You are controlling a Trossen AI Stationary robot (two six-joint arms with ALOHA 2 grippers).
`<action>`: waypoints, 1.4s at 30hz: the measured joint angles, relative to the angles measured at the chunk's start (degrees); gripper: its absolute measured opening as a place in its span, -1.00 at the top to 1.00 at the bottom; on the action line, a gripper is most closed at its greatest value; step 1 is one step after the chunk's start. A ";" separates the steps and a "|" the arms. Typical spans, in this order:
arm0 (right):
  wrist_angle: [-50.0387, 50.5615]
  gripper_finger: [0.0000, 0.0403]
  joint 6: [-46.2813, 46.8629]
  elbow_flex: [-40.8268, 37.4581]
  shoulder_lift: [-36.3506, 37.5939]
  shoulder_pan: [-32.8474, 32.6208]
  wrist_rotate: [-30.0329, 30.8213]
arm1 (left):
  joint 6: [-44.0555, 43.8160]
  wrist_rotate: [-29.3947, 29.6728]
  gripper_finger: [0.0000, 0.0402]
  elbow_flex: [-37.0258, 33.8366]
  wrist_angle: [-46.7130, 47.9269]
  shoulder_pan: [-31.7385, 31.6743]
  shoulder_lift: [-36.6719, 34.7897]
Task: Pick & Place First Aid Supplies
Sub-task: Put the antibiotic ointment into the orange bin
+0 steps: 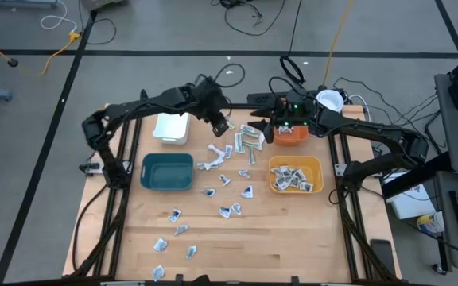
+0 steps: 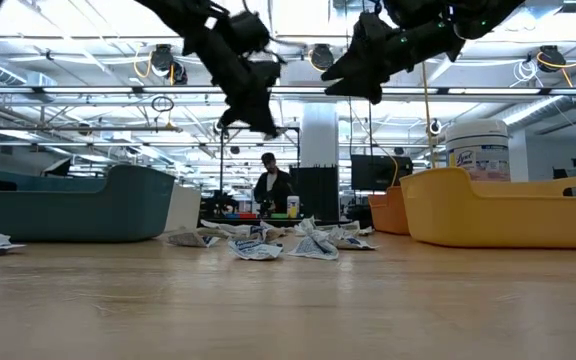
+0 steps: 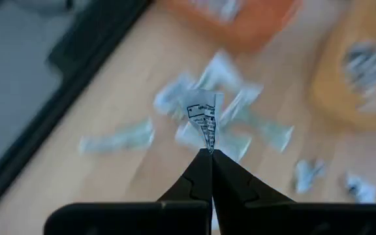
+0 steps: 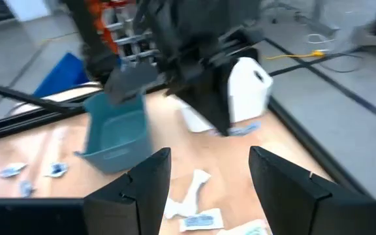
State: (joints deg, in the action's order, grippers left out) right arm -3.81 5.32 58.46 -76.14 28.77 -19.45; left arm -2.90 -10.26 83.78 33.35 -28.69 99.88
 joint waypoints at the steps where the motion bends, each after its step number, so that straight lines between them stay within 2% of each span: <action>1: -0.29 0.00 -0.04 0.00 0.00 -0.03 -0.79 | 0.03 -1.08 1.00 -2.46 -3.48 0.00 -1.54; 6: -1.85 0.00 0.00 0.00 0.00 -0.07 -1.83 | -0.90 -5.68 1.00 -16.86 -19.61 0.07 -8.60; 11: -2.24 0.00 0.00 0.00 0.00 -0.08 -1.84 | -3.46 -9.58 1.00 -29.68 -40.03 1.49 -14.32; 16: -2.99 0.00 0.00 0.00 -0.02 -1.10 -1.84 | -3.89 -10.99 1.00 -36.31 -56.40 3.80 -15.98; 24: -5.84 0.00 0.65 0.00 -0.25 -4.27 -1.83 | -3.24 -7.27 1.00 -36.61 -63.80 7.81 -15.94; 31: -11.51 0.00 2.97 0.07 -3.04 -6.69 -3.21 | -3.02 -5.92 1.00 -35.19 -63.67 8.87 -15.94; 39: -12.71 0.01 3.02 0.04 -3.50 -6.89 -2.68 | -3.17 -5.16 1.00 -35.19 -63.50 10.88 -15.94; 42: -12.66 0.07 4.18 0.02 -3.55 -7.21 -2.80 | -2.73 -4.75 1.00 -35.16 -63.52 11.56 -15.94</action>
State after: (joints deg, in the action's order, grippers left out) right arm -16.46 9.50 58.48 -79.69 21.56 -22.25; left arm -5.63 -15.01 48.62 -30.17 -17.13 83.94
